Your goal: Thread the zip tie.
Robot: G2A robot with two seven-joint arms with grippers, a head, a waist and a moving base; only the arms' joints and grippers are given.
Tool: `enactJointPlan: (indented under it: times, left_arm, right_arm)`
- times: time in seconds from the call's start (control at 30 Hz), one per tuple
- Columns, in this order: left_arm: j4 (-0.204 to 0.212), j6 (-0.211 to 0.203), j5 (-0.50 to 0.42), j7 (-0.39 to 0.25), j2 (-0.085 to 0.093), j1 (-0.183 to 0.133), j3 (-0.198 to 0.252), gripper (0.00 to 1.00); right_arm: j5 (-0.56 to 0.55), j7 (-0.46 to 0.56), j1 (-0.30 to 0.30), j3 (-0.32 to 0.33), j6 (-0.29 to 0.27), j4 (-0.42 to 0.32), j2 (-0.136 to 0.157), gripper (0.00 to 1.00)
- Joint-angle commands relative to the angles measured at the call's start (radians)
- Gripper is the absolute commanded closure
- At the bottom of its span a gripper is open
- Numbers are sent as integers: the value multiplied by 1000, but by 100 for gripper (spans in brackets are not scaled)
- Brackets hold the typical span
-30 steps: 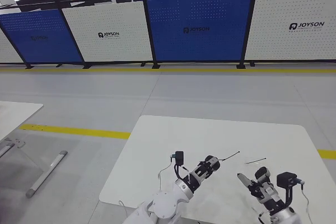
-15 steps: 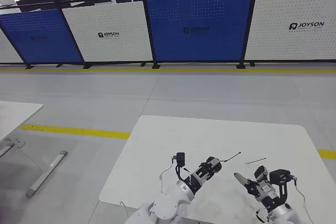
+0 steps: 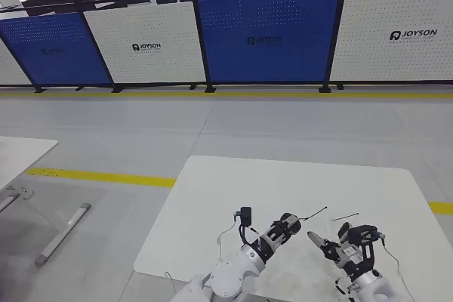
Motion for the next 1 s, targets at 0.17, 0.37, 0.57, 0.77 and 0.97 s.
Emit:
enactJointPlan:
  times: [0.17, 0.37, 0.57, 0.77, 0.97]
  left_arm:
    - [0, 0, 0, 0, 0, 0, 0, 100]
    - [0, 0, 0, 0, 0, 0, 0, 100]
    - [0, 0, 0, 0, 0, 0, 0, 100]
    - [0, 0, 0, 0, 0, 0, 0, 100]
    - [0, 0, 0, 0, 0, 0, 0, 100]
  right_arm:
    - [0, 0, 0, 0, 0, 0, 0, 0]
    - [0, 0, 0, 0, 0, 0, 0, 0]
    - [-51, 9, 9, -8, -10, 4, -1, 0]
    - [-94, 14, 64, -22, -72, 45, -6, 0]
    - [-83, 10, 72, -20, -72, 53, -8, 0]
